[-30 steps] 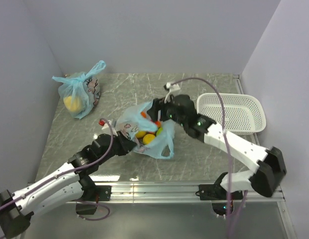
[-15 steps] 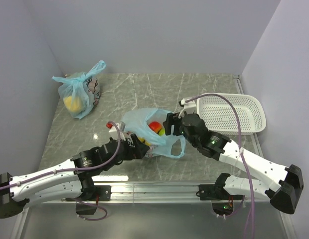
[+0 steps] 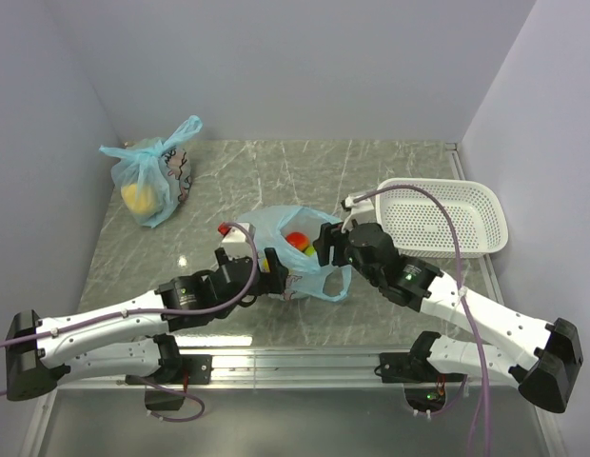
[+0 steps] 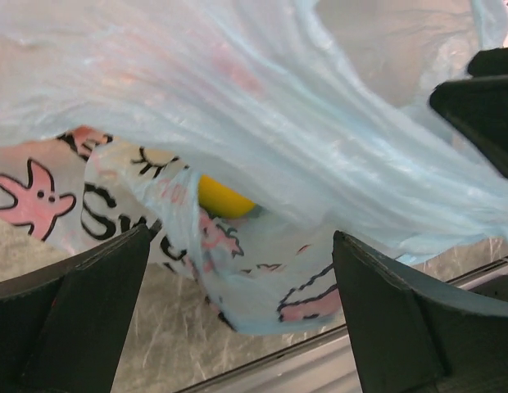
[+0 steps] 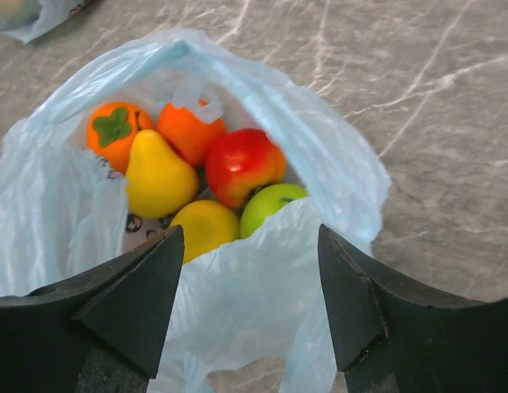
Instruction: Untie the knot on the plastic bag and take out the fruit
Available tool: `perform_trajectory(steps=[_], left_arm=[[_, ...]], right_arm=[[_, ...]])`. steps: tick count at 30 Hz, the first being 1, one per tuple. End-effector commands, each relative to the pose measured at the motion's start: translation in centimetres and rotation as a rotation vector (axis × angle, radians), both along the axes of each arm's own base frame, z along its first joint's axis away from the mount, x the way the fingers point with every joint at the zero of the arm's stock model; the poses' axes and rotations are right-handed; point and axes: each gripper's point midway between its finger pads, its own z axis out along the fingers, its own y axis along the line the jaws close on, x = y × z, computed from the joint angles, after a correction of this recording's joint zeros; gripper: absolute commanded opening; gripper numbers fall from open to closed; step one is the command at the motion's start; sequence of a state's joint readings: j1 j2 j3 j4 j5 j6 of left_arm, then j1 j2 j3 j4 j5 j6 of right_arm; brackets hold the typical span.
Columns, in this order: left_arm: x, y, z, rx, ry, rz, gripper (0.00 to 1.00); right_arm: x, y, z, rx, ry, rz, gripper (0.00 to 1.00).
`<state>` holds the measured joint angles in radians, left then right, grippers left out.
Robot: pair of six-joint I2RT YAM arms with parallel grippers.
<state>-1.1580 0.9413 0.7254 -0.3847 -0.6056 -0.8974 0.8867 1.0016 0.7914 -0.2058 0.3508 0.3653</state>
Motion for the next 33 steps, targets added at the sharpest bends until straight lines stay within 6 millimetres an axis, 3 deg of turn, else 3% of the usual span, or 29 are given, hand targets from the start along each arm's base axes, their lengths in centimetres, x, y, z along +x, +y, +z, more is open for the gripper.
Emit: perform_trajectory(steps=[1, 10, 18, 23, 26, 29, 32, 33], left_arm=[[1.2, -1.3, 4.1, -0.052, -0.11, -0.008, 0.99], [1.4, -3.3, 6.2, -0.07, -0.175, -0.092, 0.99], [0.0, -5.5, 8.6, -0.185, -0.194, -0.22, 0.99], [-0.5, -5.2, 9.2, -0.221, -0.215, -0.239, 0.99], [-0.2, -4.9, 9.3, -0.229, -0.232, -0.22, 0.91], [0.2, -4.8, 9.4, -0.232, -0.25, -0.2, 0.75], [0.8, -4.5, 9.1, -0.22, -0.258, -0.161, 0.53], [0.9, -4.3, 9.1, -0.218, -0.257, -0.15, 0.39]], right_arm=[[-0.7, 2.0, 1.6, 0.058, -0.029, 0.1, 0.73], [-2.7, 6.9, 3.7, 0.114, -0.02, 0.322, 0.72], [-3.1, 9.1, 4.8, 0.164, -0.034, 0.405, 0.72], [-3.3, 10.6, 4.9, 0.192, -0.015, 0.456, 0.72], [-3.8, 11.6, 4.5, 0.211, 0.019, 0.495, 0.72], [-4.2, 12.0, 3.7, 0.214, 0.053, 0.518, 0.72], [-4.6, 12.6, 3.6, 0.239, 0.066, 0.542, 0.72], [-4.7, 12.7, 3.4, 0.244, 0.076, 0.545, 0.72]])
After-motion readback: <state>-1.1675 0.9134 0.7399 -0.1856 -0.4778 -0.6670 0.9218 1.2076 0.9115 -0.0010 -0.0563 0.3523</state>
